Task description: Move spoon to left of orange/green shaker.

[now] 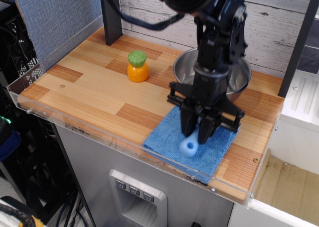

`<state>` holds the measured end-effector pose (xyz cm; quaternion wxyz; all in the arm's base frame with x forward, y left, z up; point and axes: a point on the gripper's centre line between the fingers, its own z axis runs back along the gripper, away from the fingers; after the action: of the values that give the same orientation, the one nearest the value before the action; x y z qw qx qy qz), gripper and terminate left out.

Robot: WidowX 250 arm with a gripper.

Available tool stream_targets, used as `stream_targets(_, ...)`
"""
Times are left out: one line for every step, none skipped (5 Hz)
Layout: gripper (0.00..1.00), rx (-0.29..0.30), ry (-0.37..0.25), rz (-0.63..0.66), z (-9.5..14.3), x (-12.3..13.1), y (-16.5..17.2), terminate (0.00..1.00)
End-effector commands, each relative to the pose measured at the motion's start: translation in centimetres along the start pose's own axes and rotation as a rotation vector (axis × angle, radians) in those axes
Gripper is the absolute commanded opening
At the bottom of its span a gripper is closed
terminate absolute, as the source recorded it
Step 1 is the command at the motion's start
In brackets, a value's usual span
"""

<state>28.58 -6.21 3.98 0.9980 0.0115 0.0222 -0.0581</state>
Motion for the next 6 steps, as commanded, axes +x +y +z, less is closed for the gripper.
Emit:
stream_targets(0.00, -0.033, -0.173, 0.032, 6.4, 0.0, 1.6, 0.00)
stream_targets(0.00, -0.023, -0.139, 0.103, 6.6, -0.4, 5.4, 0.00)
stream_targets(0.00, -0.014, -0.120, 0.154, 6.7, 0.0, 10.2, 0.00)
stream_targets(0.00, -0.003, -0.105, 0.170, 6.9, 1.3, 13.7, 0.00)
stream_targets(0.00, 0.016, -0.093, 0.151, 6.8, 3.6, 16.3, 0.00)
stream_targets(0.00, 0.040, -0.075, 0.107, 6.5, 6.3, 17.1, 0.00)
